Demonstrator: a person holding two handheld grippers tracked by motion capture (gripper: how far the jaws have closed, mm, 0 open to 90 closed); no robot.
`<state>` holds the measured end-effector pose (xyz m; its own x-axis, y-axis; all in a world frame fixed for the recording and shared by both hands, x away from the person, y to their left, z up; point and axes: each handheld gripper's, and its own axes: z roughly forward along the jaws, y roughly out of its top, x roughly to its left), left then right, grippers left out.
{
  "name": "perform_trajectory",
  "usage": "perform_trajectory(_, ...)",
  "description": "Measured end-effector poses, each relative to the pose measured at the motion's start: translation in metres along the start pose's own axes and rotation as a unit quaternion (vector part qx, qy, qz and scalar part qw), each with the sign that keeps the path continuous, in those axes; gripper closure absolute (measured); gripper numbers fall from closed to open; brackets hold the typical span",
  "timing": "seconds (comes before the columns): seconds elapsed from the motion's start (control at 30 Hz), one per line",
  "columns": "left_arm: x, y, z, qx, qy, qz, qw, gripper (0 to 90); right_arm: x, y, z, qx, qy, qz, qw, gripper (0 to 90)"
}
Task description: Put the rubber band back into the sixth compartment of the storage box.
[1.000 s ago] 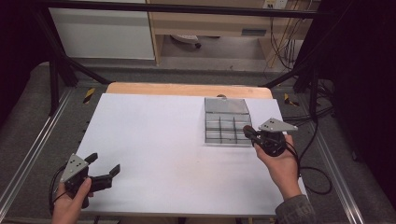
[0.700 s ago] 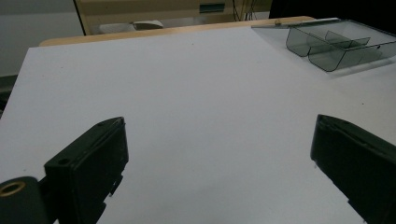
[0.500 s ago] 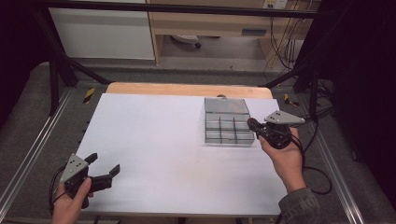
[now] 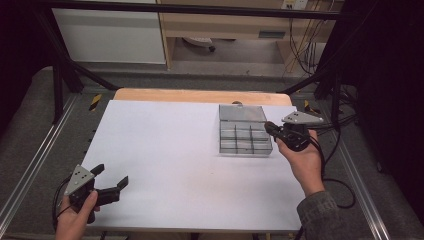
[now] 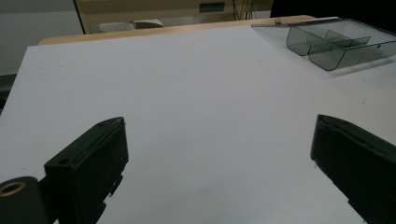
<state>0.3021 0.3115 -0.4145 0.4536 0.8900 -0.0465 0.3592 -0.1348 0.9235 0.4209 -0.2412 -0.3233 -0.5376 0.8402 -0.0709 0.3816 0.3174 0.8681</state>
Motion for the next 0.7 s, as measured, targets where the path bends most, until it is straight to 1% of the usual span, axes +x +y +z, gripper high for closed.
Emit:
perform_trajectory(0.13,0.000,0.000,0.000,0.001,0.000,0.001,1.0000,4.0,-0.002,0.004,0.006,0.008,-0.004,-0.008,0.9999,85.2)
perform_trajectory(0.37,0.000,0.000,0.001,0.002,-0.002,0.001,1.0000,4.0,-0.006,0.008,0.013,0.013,-0.008,-0.007,0.9999,85.2)
perform_trajectory(0.5,-0.001,0.000,0.001,0.002,-0.002,0.001,1.0000,4.0,-0.008,0.009,0.019,0.017,-0.008,-0.002,0.9998,85.2)
perform_trajectory(0.7,0.000,0.000,0.001,0.002,-0.003,0.002,1.0000,4.1,-0.008,0.009,0.028,0.028,-0.009,-0.005,0.9996,85.2)
